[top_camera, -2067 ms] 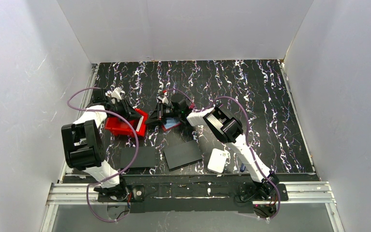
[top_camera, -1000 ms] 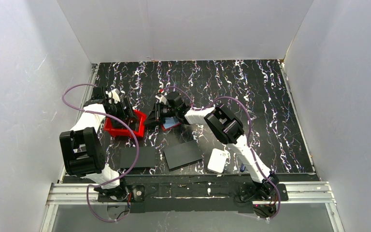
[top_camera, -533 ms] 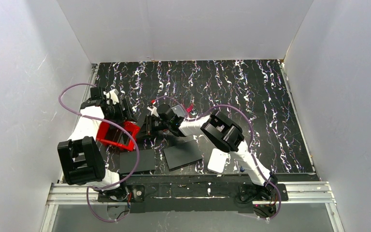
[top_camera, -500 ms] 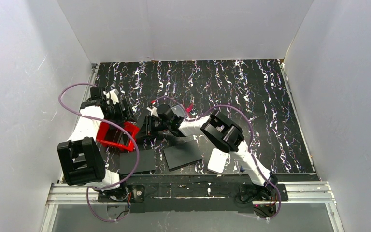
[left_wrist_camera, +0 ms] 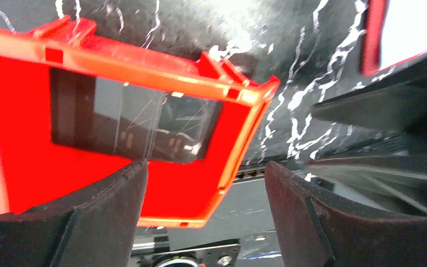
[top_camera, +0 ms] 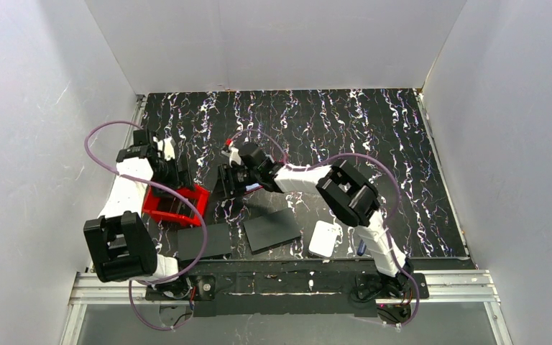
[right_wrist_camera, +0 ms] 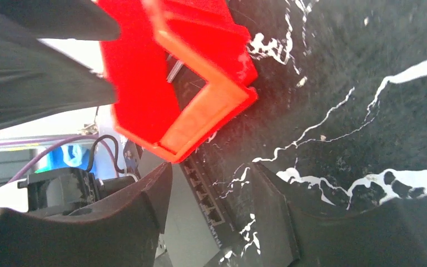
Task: Put the credit cards into the card holder
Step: Pick up the credit card from the storage box.
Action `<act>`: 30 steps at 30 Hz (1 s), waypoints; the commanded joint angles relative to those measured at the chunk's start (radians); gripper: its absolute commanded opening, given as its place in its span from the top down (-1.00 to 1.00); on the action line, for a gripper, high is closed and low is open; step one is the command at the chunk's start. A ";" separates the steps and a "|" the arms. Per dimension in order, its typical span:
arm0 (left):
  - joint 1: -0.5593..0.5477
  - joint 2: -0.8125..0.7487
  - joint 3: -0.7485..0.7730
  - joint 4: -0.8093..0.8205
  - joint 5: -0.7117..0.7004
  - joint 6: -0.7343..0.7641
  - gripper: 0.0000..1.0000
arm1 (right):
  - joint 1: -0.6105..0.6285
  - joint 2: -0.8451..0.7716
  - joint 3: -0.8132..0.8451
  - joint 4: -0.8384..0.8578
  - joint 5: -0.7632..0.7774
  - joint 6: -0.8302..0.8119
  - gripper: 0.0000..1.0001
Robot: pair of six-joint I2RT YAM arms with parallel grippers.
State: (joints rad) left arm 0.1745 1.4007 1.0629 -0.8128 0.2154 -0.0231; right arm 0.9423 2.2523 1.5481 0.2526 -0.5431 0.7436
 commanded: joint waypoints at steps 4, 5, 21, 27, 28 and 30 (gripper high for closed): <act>-0.006 0.026 -0.057 -0.037 -0.262 0.083 -0.43 | -0.052 -0.074 -0.064 0.096 -0.058 -0.035 -0.22; -0.008 0.036 -0.064 -0.023 -0.280 0.080 -0.42 | -0.052 -0.076 -0.061 0.097 -0.063 -0.035 -0.21; -0.160 0.226 -0.047 0.088 -0.520 -0.007 -0.39 | -0.065 -0.122 -0.083 0.115 -0.047 -0.046 -0.13; -0.200 0.294 -0.053 0.137 -0.653 -0.025 -0.12 | -0.066 -0.132 -0.092 0.121 -0.039 -0.046 -0.07; -0.201 0.291 -0.056 0.143 -0.681 -0.026 -0.03 | -0.066 -0.134 -0.092 0.122 -0.040 -0.046 -0.06; -0.201 0.273 -0.067 0.168 -0.733 -0.023 0.22 | -0.066 -0.138 -0.094 0.122 -0.036 -0.048 -0.04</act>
State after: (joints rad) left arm -0.0289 1.6582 1.0202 -0.7060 -0.3592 -0.0243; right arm 0.8806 2.1841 1.4620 0.3248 -0.5819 0.7090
